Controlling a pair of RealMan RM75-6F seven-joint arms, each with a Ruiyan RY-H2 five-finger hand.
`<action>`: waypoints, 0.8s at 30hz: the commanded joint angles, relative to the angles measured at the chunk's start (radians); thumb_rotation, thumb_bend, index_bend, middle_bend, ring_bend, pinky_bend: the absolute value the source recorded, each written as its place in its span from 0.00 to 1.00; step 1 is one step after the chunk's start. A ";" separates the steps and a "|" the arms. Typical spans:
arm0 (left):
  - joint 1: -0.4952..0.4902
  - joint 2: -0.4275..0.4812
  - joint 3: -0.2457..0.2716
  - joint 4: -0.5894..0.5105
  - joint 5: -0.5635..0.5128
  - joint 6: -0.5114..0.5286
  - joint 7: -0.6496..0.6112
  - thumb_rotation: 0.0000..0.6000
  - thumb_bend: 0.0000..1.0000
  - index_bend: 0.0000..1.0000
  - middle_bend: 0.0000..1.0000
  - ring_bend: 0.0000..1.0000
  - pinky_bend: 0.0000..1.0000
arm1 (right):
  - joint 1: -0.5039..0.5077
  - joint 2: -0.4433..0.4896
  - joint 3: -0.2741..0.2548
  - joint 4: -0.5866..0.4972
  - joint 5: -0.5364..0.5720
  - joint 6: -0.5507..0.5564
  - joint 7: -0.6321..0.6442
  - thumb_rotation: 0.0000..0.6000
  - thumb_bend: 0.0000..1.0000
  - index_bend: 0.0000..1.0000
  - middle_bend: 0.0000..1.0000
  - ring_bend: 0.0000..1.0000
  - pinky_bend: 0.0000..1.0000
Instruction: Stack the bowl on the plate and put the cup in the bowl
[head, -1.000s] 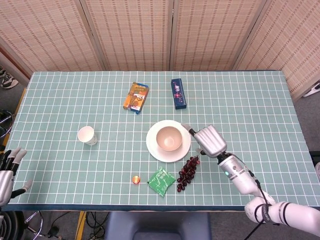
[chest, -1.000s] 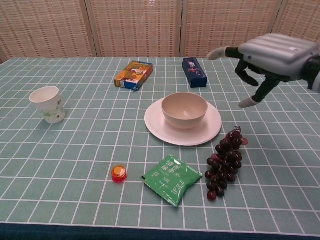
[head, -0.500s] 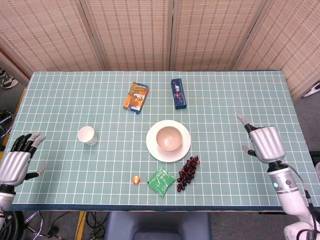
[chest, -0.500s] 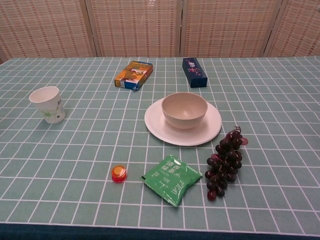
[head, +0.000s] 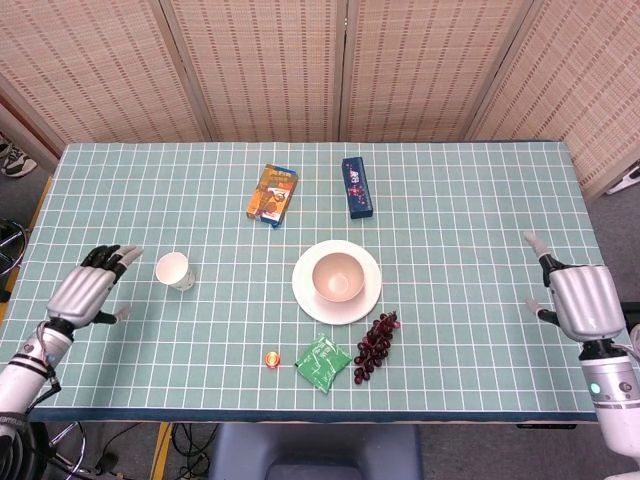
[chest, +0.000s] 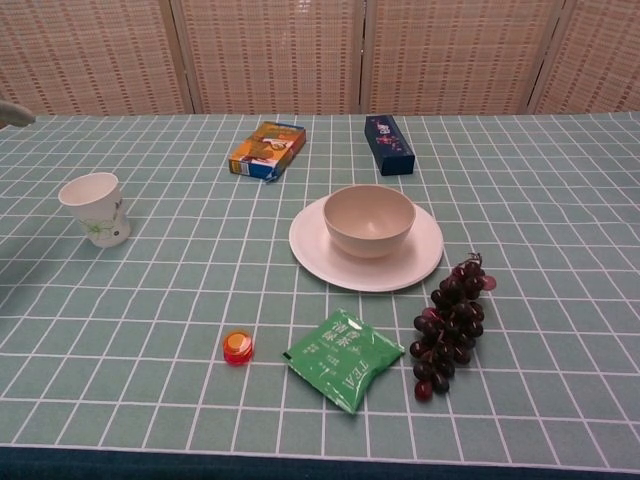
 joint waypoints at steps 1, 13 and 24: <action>-0.073 -0.015 -0.009 0.024 -0.067 -0.098 0.050 1.00 0.26 0.00 0.00 0.00 0.05 | -0.008 0.001 -0.002 0.001 -0.007 0.000 0.004 1.00 0.12 0.11 0.58 0.75 1.00; -0.234 -0.089 0.006 0.145 -0.256 -0.316 0.140 1.00 0.26 0.00 0.00 0.00 0.05 | -0.041 -0.004 -0.005 0.014 -0.015 -0.006 0.025 1.00 0.12 0.11 0.58 0.75 1.00; -0.318 -0.152 0.040 0.207 -0.362 -0.373 0.181 1.00 0.26 0.00 0.00 0.00 0.05 | -0.055 -0.012 0.001 0.032 -0.018 -0.018 0.044 1.00 0.12 0.11 0.58 0.75 1.00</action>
